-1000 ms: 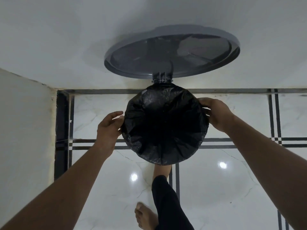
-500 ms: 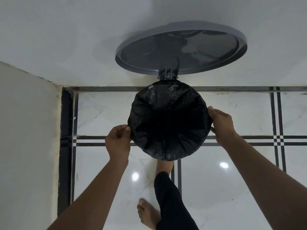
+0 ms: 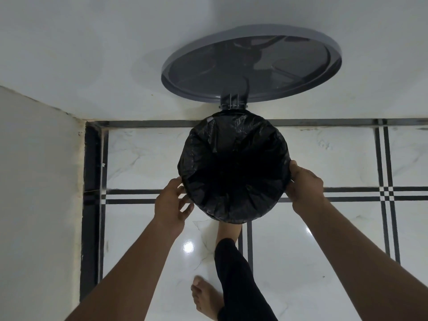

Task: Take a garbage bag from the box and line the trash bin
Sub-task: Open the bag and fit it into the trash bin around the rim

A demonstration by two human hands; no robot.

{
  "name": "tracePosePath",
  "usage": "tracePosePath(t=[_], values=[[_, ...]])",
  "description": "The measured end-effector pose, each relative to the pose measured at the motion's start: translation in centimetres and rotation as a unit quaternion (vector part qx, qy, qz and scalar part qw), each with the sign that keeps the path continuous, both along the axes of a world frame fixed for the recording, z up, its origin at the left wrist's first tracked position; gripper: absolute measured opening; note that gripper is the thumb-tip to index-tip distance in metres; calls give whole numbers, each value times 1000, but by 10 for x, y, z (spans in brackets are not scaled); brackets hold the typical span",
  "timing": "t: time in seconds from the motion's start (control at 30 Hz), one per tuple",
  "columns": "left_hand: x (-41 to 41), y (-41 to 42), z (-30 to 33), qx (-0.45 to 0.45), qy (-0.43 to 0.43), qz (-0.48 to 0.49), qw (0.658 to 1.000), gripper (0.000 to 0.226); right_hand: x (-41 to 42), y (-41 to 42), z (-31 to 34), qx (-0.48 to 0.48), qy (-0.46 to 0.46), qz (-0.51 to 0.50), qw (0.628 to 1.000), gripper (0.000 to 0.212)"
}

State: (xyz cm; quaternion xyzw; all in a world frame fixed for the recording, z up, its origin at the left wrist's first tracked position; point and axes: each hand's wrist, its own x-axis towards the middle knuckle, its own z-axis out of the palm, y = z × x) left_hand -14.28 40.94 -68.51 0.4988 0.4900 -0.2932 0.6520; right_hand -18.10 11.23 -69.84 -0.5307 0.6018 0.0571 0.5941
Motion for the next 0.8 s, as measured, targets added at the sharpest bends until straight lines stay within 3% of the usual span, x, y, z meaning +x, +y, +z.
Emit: tracePosePath(t=[0.1,0.23,0.33,0.57,0.8], values=[[2,-2,-1,-47,25,34,998,12,0,-1,5,85,7,-37,996,39],[8,-1,-3,-59,9,48,997,19,3,-5,21,181,56,-68,979,35],[10,0,-2,-56,13,37,998,11,0,-10,24,232,68,-91,966,37],[16,-2,1,-83,29,76,993,15,0,-8,23,250,22,-135,959,43],[21,-2,2,-64,29,57,996,24,-5,-10,20,277,41,-120,952,44]])
